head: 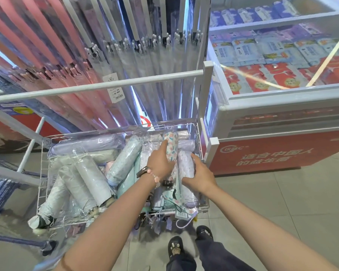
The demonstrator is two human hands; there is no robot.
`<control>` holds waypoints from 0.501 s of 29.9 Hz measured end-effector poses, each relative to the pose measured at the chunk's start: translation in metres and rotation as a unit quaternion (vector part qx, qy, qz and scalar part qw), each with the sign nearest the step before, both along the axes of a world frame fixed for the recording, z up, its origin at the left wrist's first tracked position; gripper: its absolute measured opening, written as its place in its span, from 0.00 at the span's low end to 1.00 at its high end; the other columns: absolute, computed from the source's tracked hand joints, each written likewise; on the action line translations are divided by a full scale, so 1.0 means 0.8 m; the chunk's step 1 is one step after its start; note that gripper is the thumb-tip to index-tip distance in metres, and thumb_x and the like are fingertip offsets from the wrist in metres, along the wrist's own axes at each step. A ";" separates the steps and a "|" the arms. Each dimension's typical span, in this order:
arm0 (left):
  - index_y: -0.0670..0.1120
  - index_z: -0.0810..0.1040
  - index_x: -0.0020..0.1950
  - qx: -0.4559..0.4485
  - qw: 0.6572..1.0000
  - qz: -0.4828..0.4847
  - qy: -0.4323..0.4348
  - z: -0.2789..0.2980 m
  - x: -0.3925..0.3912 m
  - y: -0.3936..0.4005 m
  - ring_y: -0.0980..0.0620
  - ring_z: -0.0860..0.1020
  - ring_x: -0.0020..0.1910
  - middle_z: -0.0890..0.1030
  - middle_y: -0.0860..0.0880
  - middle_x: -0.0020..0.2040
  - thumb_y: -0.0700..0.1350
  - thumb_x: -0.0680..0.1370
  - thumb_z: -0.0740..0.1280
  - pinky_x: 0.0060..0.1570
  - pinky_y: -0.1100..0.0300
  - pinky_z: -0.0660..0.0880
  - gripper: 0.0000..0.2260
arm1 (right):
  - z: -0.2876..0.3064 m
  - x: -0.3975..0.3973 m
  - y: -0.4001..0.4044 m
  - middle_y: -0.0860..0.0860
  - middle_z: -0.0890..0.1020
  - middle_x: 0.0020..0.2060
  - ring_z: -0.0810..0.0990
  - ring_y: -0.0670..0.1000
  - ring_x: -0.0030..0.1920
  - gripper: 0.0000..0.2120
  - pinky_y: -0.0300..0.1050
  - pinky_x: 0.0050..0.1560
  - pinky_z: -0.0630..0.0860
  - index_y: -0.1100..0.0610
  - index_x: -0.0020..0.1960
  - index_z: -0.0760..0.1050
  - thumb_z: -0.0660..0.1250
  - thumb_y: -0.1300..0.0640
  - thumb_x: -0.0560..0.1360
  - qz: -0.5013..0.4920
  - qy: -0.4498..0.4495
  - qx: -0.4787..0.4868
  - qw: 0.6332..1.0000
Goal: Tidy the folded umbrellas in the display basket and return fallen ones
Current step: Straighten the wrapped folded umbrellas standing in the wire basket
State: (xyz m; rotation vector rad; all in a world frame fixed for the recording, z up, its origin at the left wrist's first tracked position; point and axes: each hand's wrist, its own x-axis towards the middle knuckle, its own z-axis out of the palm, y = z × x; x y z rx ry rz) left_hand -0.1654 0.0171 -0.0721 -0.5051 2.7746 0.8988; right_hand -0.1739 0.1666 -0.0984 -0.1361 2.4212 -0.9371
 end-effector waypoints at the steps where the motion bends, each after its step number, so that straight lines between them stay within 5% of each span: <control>1: 0.47 0.60 0.71 0.000 1.000 0.000 -0.002 -0.001 0.004 -0.001 0.52 0.69 0.27 0.69 0.50 0.28 0.41 0.73 0.67 0.23 0.60 0.61 0.29 | 0.001 0.002 0.002 0.53 0.68 0.70 0.72 0.58 0.66 0.43 0.49 0.61 0.72 0.47 0.74 0.51 0.71 0.51 0.66 0.003 0.008 0.001 1.000; 7: 0.51 0.49 0.77 0.016 1.000 0.002 -0.023 -0.012 0.027 0.001 0.52 0.69 0.25 0.72 0.47 0.32 0.44 0.74 0.68 0.23 0.60 0.62 0.38 | 0.004 0.013 0.010 0.57 0.69 0.67 0.75 0.60 0.62 0.43 0.51 0.58 0.75 0.47 0.74 0.50 0.71 0.51 0.67 -0.019 0.051 0.021 0.998; 11: 0.53 0.46 0.78 0.019 0.999 -0.009 -0.048 -0.021 0.033 0.005 0.46 0.75 0.30 0.80 0.33 0.47 0.44 0.74 0.67 0.23 0.62 0.62 0.39 | 0.006 0.016 0.011 0.57 0.69 0.67 0.75 0.60 0.62 0.42 0.51 0.57 0.74 0.47 0.74 0.50 0.71 0.51 0.68 -0.032 0.072 0.030 0.996; 15: 0.55 0.45 0.77 0.032 0.998 -0.010 -0.057 -0.024 0.041 0.015 0.50 0.72 0.27 0.78 0.31 0.52 0.45 0.74 0.66 0.23 0.63 0.61 0.39 | 0.006 0.018 0.012 0.58 0.70 0.66 0.74 0.60 0.62 0.42 0.51 0.58 0.74 0.47 0.74 0.50 0.70 0.51 0.68 -0.034 0.075 0.043 0.996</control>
